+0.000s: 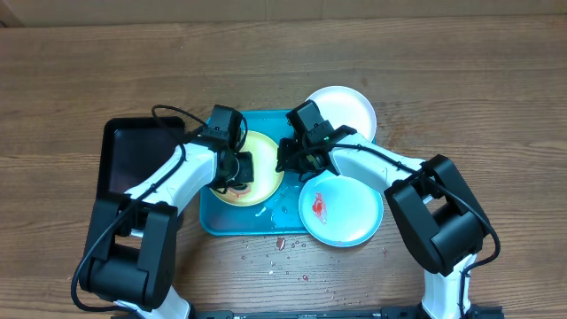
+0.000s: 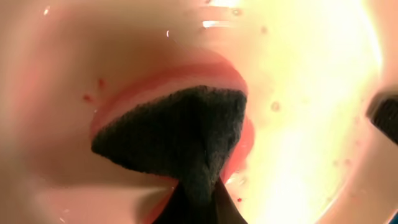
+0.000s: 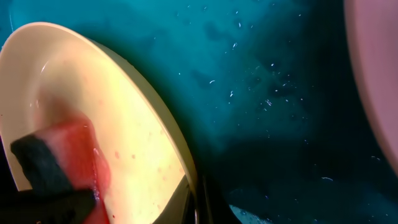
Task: Clean dirty plates on tray and stack at the side
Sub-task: 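Carry the sponge with the left gripper onto the yellow plate, then scrub the yellow plate with the sponge while right gripper holds it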
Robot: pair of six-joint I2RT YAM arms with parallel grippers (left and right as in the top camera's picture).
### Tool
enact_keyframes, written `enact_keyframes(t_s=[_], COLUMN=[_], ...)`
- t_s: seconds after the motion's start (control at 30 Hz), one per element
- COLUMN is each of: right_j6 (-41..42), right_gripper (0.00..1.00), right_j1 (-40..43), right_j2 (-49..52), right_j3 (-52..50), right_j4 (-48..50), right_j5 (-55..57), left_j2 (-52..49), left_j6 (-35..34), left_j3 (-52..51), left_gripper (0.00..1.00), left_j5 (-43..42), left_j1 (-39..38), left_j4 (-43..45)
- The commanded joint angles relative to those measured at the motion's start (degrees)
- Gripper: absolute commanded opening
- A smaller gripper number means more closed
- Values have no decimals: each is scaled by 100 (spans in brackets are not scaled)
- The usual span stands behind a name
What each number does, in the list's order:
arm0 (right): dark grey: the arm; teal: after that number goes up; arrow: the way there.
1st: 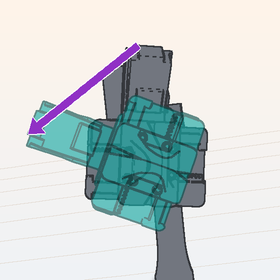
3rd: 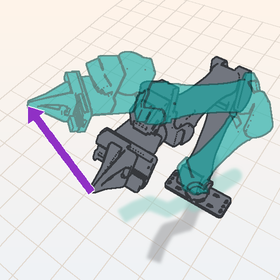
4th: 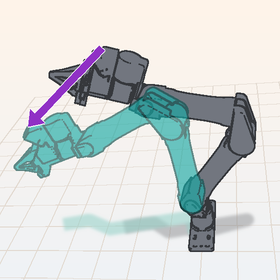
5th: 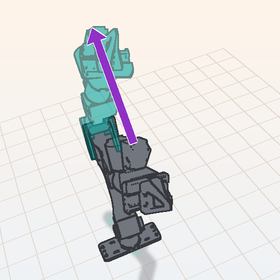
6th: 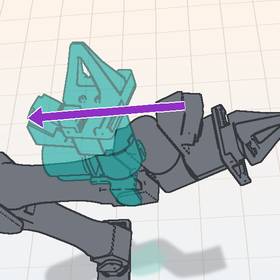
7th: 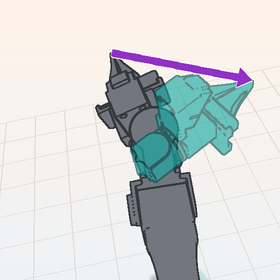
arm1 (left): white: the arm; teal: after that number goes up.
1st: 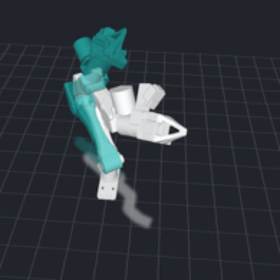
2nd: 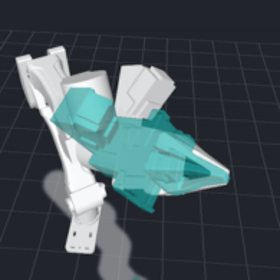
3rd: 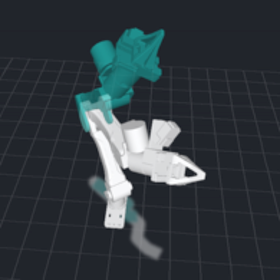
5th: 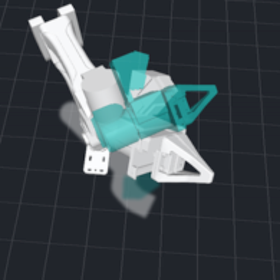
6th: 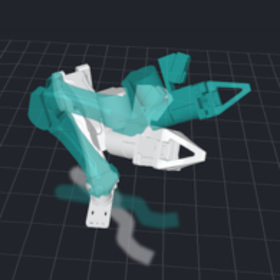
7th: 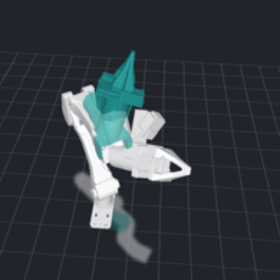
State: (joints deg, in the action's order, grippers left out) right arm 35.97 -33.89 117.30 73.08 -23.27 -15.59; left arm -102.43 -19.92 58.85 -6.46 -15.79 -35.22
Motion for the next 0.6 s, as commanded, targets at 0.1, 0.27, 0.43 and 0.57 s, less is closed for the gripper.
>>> enact_keyframes(t_s=[0.1, 0.27, 0.43, 0.57], right_j6=[181, 184, 181, 181], right_gripper=[4, 4, 4, 4], right_j1=[37, 33, 22, 22], right_j2=[149, 149, 149, 149], right_j3=[-48, -48, -48, -48], right_j4=[-42, -63, -66, -66], right_j5=[157, 216, 271, 271], left_j2=[-131, -133, -131, -131], left_j6=[-999, -1248, -1381, -472], left_j3=[-192, -192, -192, -192], left_gripper=[4, 4, 4, 4], left_j5=[1075, 2715, 3386, 1613], left_j1=[-144, -186, -258, -258], left_j4=[291, 1056, 1117, 962])
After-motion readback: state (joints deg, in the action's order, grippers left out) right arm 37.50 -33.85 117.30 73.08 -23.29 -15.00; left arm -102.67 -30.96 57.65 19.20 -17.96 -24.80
